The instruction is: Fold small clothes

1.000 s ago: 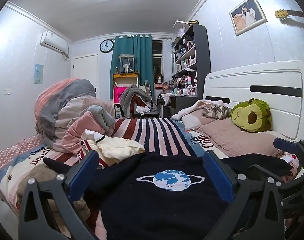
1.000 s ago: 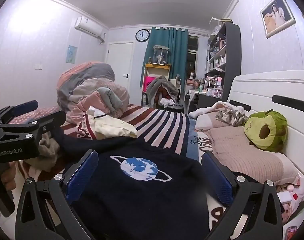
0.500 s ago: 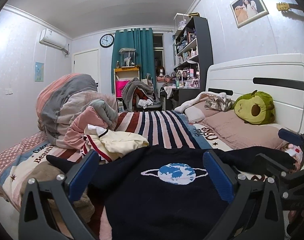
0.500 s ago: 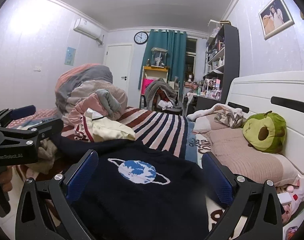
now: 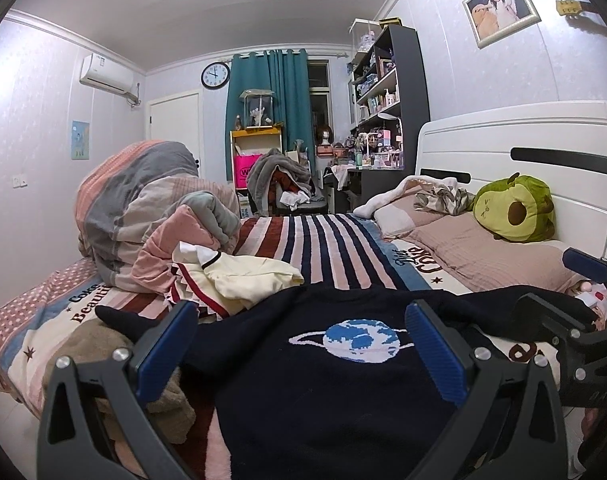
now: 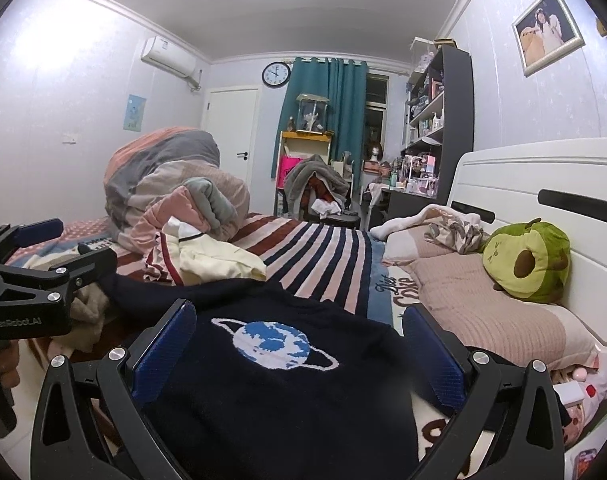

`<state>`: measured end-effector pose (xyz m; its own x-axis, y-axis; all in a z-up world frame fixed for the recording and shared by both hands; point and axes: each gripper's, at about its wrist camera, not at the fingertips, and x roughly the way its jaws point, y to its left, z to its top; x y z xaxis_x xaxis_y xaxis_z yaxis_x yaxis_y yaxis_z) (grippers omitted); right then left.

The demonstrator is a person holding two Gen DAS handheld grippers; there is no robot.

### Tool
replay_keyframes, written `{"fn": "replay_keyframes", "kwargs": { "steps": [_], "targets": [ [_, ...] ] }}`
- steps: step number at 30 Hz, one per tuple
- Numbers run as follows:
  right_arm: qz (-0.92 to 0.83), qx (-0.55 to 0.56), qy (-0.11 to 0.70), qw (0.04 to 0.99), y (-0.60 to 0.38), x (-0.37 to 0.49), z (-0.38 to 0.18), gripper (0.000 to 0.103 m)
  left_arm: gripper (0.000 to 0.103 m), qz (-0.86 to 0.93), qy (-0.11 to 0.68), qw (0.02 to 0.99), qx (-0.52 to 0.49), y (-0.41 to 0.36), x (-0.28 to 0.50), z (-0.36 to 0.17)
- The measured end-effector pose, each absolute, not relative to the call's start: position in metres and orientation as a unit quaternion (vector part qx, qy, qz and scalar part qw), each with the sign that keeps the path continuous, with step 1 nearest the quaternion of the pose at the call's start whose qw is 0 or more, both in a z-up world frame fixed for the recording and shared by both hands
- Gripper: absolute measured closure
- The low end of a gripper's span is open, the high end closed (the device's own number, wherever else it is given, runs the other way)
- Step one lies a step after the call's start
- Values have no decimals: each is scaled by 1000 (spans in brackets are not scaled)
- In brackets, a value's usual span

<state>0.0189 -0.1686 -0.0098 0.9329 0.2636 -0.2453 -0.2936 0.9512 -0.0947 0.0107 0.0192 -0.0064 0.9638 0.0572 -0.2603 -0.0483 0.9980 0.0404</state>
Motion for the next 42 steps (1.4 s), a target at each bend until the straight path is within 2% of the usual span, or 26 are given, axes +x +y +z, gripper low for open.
{"fn": "replay_keyframes", "kwargs": {
  "steps": [26,42],
  "targets": [
    [141,-65,118,981,-170,22,-13,1,1,30,132,991,16,25,12,-6],
    [163,-38,135,977,-159,40,-25,1,1,27,142,989,4,55,33,-19]
  ]
}}
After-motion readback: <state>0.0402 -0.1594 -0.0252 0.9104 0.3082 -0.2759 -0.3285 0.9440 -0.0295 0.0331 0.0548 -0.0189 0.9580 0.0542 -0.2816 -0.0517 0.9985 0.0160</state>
